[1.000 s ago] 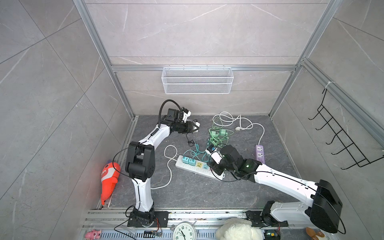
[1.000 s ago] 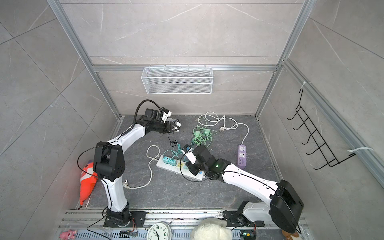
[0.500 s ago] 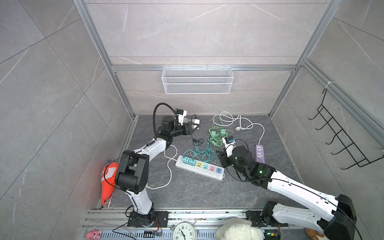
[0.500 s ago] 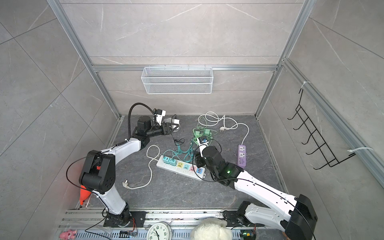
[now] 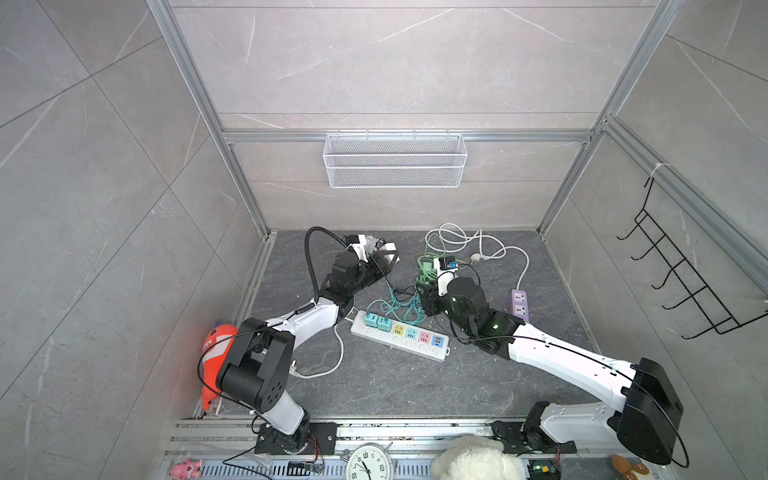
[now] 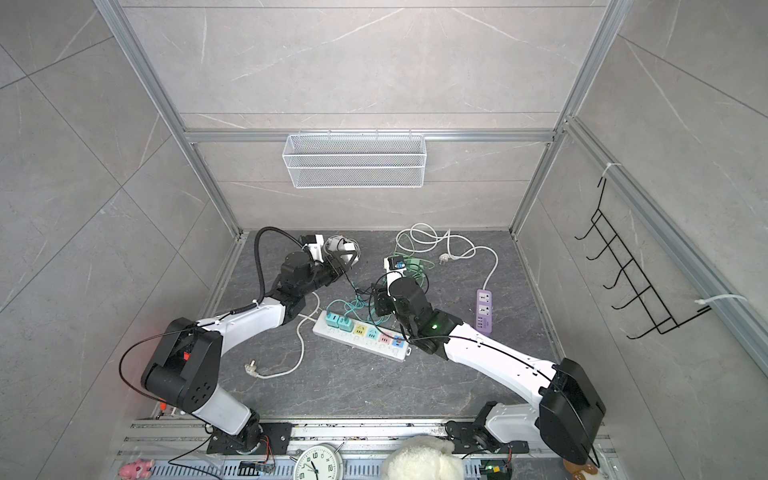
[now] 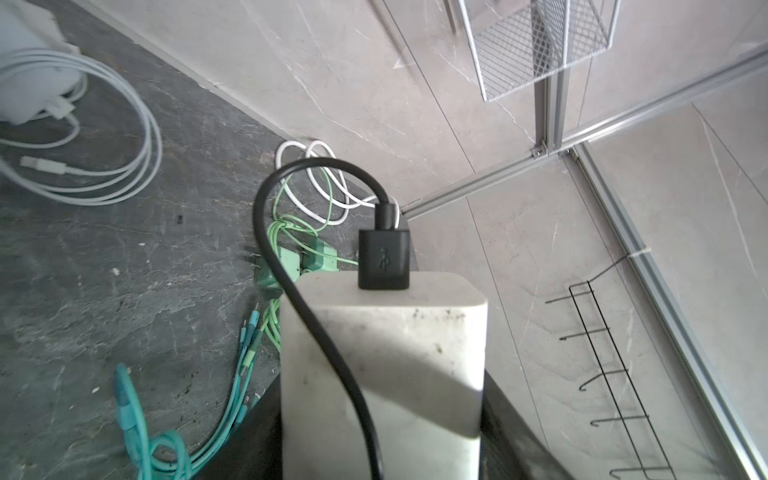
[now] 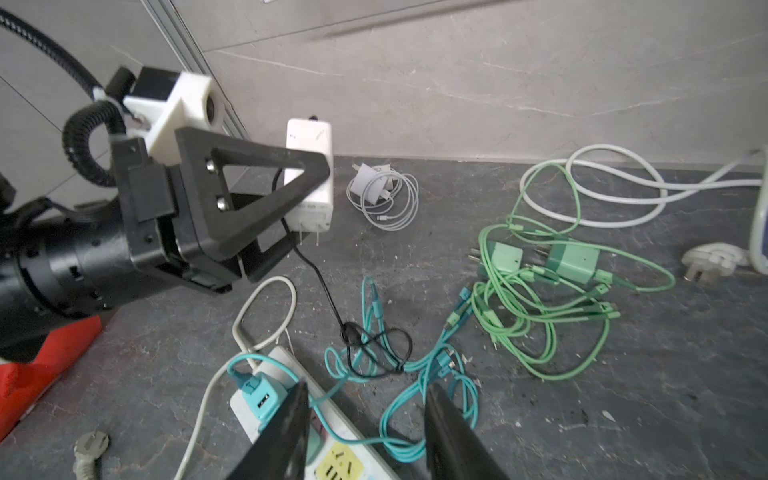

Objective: Insert the plug
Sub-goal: 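Grasp the white charger with the left gripper and lift it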

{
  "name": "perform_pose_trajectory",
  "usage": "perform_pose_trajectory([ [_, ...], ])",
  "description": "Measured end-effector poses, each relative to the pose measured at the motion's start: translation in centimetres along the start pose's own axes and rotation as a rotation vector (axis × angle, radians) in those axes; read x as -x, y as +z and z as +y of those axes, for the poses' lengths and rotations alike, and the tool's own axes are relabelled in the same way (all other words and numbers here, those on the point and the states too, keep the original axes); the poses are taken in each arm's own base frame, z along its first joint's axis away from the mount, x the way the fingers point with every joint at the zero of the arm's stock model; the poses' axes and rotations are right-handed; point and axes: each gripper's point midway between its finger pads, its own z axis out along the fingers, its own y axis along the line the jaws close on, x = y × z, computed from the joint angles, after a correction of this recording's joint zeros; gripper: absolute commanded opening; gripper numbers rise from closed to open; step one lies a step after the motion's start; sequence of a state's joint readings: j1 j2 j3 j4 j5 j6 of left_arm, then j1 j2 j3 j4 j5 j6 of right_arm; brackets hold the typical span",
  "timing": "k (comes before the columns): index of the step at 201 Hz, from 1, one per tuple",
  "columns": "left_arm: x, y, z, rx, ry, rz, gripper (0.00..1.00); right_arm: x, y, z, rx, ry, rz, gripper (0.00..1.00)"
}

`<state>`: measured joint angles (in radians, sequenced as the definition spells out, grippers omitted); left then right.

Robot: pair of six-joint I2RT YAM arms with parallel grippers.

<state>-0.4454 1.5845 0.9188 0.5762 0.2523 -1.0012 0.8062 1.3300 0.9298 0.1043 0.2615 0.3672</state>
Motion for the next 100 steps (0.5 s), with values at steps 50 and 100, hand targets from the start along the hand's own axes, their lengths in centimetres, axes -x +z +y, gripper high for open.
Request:
perform_pose_trajectory([
  [50,0.2,-0.6,0.8,0.058,-0.066,-0.017,0.40,-0.3,2.1,0.5,0.060,0.013,-0.007,0.46],
  [100,-0.3,-1.2,2.3,0.106,-0.095,-0.030,0.38,-0.1,3.2,-1.0,0.060,0.048,0.002,0.46],
])
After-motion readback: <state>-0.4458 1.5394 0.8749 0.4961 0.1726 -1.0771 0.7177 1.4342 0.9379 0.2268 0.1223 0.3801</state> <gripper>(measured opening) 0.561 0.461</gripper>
